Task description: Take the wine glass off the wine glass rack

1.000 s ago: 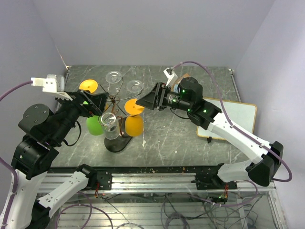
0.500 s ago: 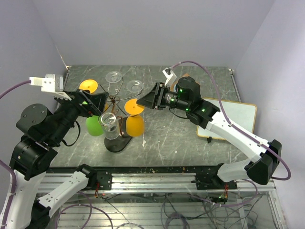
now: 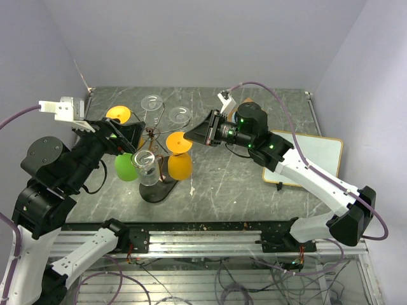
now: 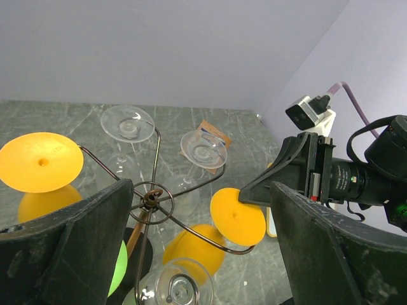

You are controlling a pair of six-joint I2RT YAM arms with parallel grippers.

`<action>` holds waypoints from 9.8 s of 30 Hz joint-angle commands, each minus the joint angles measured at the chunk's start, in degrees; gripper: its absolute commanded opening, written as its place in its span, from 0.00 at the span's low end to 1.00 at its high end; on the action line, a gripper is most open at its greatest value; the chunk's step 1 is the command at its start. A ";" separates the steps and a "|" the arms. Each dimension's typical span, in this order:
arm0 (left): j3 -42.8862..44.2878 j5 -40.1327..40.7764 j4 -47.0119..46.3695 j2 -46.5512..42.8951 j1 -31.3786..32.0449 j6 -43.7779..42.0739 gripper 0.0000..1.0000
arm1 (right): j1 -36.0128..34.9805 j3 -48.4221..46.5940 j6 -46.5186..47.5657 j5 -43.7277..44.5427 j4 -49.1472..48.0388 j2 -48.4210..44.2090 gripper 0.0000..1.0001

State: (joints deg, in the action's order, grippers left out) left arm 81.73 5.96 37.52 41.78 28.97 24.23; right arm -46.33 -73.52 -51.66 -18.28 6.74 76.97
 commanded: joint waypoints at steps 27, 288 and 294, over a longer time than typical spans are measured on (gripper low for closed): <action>1.24 -0.74 0.13 0.06 -0.43 -0.56 0.99 | -0.32 4.24 -17.07 -4.03 -6.29 -6.04 0.00; 13.74 -1.92 30.24 12.16 11.19 -7.71 0.84 | 21.01 -8.15 24.77 14.64 25.05 -1.25 0.91; 13.01 -1.28 31.98 14.07 11.15 -5.42 0.84 | 21.06 -5.24 25.99 17.19 24.46 -4.41 0.93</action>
State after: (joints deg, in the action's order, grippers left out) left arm 94.39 6.20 67.24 56.27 40.01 19.27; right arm -25.52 -80.47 -29.21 -0.71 35.59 73.97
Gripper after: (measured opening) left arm 0.840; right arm 0.924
